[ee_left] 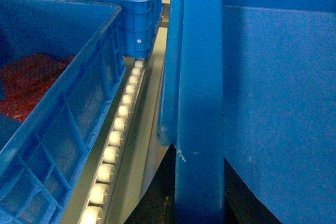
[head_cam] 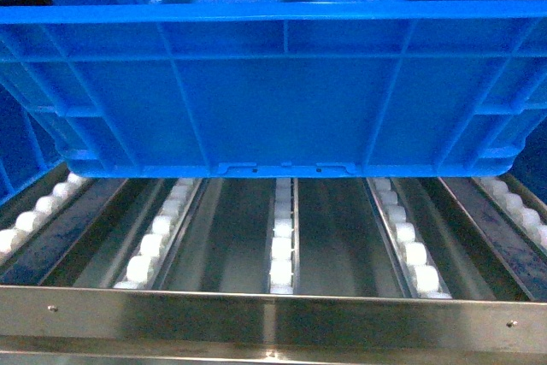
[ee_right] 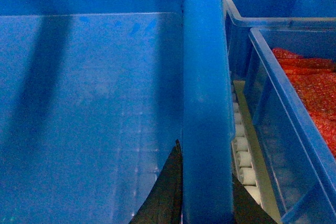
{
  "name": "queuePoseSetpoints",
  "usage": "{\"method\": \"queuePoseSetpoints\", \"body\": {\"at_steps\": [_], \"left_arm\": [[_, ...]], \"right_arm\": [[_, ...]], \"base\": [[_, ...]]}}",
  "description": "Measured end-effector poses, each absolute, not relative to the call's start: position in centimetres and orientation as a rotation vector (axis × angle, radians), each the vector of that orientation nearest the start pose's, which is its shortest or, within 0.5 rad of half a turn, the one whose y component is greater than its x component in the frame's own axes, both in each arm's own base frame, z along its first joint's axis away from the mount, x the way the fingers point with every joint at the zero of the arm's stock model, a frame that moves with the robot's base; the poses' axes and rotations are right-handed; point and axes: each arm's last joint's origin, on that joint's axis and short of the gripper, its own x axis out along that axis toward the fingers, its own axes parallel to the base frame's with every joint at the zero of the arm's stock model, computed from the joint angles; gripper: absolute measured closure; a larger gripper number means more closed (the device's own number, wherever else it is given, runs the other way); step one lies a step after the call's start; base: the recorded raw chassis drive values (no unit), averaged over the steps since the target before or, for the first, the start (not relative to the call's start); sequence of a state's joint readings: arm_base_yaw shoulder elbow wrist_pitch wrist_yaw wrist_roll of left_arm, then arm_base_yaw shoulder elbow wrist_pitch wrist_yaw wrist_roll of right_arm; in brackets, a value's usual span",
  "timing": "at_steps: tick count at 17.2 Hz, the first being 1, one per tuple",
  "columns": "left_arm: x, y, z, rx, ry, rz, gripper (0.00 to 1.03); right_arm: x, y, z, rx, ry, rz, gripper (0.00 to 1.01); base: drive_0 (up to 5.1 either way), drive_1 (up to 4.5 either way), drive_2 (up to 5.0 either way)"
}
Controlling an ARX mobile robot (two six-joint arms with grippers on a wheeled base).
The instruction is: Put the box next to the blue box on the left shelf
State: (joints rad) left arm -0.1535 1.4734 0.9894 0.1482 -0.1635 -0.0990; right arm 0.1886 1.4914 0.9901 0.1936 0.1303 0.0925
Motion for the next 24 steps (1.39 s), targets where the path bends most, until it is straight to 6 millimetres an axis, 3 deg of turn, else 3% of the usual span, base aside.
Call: {"method": "queuePoseSetpoints", "body": {"at_steps": [2,4,6,10,14,20,22,24], "left_arm": [[32.7,-4.6,27.4,-0.045,0.331,0.026,0.95],[32.7,-4.8,26.7,-0.040,0.176,0.006,0.95],[32.8,-4.8,27.1,-0.038,0.158,0.005,0.95],[33.3,-4.7,25.3,-0.016,0.387,-0.007,0.95],[35.6,-4.6,24.5,0.012,0.562,-0.011,0.95],[36.6,-4.9,21.5,-0.023,0.706,-0.017,0.95],[36.8,-5.1,21.0,-0.023,0.710,-0.016,0.89],[37.0,-5.6,21.0,-0.036,0.679,-0.034,0.72]], "right_arm": [[32.9,5.9,27.2,0.043,0.306,0.044,0.93],[32.9,6.1,27.5,0.003,0.193,-0.013,0.93],[32.9,6.2,27.8,-0.003,0.185,-0.015,0.93],[33.1,6.3,25.8,0.015,0.452,0.050,0.93],[35.5,6.2,23.6,0.074,0.646,0.088,0.94],[36.3,6.2,21.4,0.046,0.759,0.063,0.94],[36.4,6.2,20.9,0.031,0.774,0.063,0.83],[36.3,6.4,20.9,0.019,0.781,0.085,0.66]], "base": [[0.0,0.00,0.0],[0.0,0.00,0.0],[0.0,0.00,0.0],[0.0,0.00,0.0],[0.0,0.00,0.0],[0.0,0.00,0.0],[0.0,0.00,0.0],[0.0,0.00,0.0]]}}
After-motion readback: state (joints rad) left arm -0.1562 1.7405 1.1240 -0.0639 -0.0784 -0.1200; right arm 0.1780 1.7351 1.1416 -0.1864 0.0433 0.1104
